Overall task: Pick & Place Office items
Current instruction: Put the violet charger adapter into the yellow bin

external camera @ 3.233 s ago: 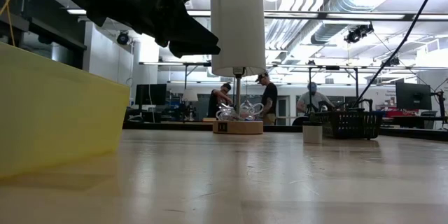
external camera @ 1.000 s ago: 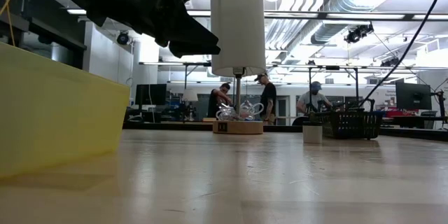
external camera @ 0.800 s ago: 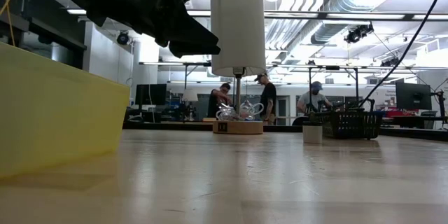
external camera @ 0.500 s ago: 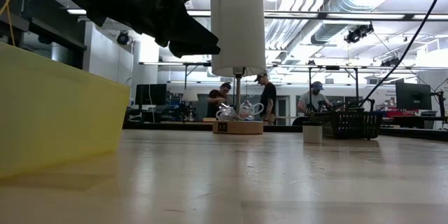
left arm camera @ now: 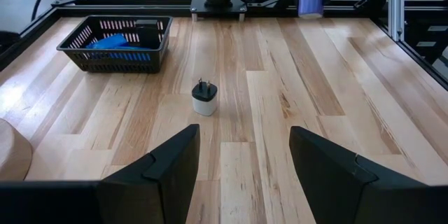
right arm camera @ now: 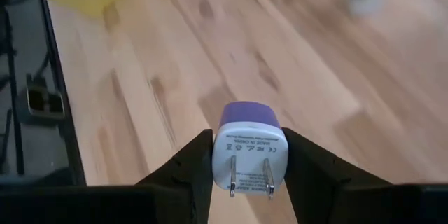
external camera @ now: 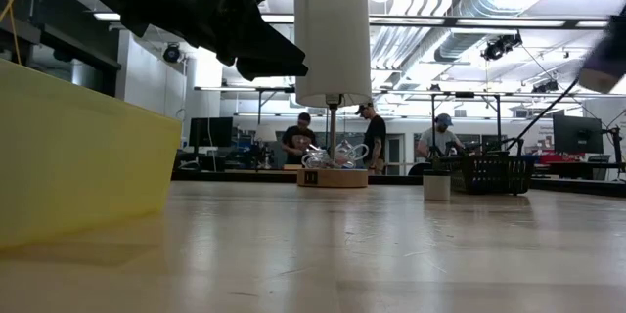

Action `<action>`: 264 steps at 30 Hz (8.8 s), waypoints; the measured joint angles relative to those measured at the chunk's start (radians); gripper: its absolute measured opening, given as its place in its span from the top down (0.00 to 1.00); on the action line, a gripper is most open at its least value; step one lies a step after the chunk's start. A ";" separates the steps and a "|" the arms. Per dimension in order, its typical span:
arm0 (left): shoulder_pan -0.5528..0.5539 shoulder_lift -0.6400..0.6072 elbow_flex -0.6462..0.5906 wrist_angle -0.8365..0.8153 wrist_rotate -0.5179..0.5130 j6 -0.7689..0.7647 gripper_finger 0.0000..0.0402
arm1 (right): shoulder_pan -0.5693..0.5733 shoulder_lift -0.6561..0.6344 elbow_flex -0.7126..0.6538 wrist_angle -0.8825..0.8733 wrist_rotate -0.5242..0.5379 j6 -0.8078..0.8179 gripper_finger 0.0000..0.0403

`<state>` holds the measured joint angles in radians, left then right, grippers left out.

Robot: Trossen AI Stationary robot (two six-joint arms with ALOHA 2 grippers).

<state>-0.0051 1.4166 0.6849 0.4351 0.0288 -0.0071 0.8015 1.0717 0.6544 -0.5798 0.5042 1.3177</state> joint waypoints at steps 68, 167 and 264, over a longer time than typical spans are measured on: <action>0.000 0.000 0.000 0.000 0.000 0.000 0.46 | -0.655 0.508 0.000 1.295 -0.206 -0.427 0.67; -0.053 0.000 0.000 0.163 -0.118 0.169 0.46 | -0.705 0.507 0.000 1.438 -0.350 0.014 0.67; -0.053 0.000 0.000 0.198 -0.103 0.203 0.69 | -0.705 0.507 0.000 1.468 -0.380 -0.035 0.56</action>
<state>-0.0578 1.4166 0.6853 0.6333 -0.0742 0.1955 0.0967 1.5784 0.6540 0.8887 0.1238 1.2831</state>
